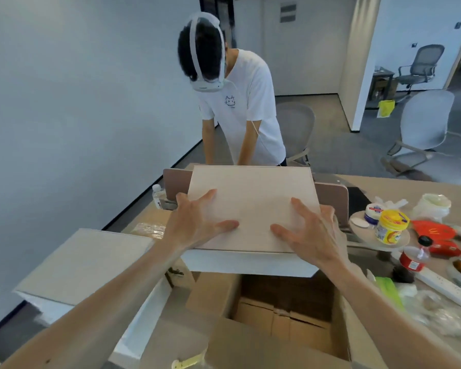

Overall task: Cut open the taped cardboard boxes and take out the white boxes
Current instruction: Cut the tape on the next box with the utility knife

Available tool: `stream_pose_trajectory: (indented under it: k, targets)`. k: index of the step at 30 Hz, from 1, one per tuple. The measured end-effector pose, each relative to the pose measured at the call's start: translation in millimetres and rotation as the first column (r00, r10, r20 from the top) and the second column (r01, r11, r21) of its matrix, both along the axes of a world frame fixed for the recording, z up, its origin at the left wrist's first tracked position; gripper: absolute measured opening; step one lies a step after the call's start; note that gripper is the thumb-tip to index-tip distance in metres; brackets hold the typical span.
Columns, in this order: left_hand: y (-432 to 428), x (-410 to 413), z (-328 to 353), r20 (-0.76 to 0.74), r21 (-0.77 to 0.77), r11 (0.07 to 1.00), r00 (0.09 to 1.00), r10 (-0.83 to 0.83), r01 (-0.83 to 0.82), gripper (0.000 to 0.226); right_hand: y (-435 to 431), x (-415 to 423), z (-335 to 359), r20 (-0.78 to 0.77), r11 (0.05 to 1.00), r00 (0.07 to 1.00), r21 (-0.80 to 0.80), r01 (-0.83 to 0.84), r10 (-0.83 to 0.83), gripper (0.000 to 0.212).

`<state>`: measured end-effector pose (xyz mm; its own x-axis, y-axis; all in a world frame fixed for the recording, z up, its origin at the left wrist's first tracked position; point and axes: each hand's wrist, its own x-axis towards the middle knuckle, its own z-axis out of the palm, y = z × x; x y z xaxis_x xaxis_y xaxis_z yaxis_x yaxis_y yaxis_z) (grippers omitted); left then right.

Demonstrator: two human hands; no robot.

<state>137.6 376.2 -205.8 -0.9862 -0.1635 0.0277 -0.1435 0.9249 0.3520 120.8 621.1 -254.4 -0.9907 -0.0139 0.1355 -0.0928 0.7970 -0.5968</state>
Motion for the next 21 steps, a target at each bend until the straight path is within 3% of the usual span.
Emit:
stream_pose_trajectory:
  k: [10, 21]
  targets:
    - [-104.2, 41.0, 61.4, -0.090, 0.023, 0.993, 0.989, 0.120, -0.119, 0.098, -109.6, 23.8, 64.8, -0.101, 0.995, 0.991, 0.049, -0.089, 0.093, 0.075]
    - [-302.6, 86.9, 39.8, 0.010, 0.043, 0.984, 0.985, 0.172, -0.173, 0.102, -300.8, 76.4, 49.0, -0.036, 0.987, 0.990, 0.087, -0.136, 0.139, 0.074]
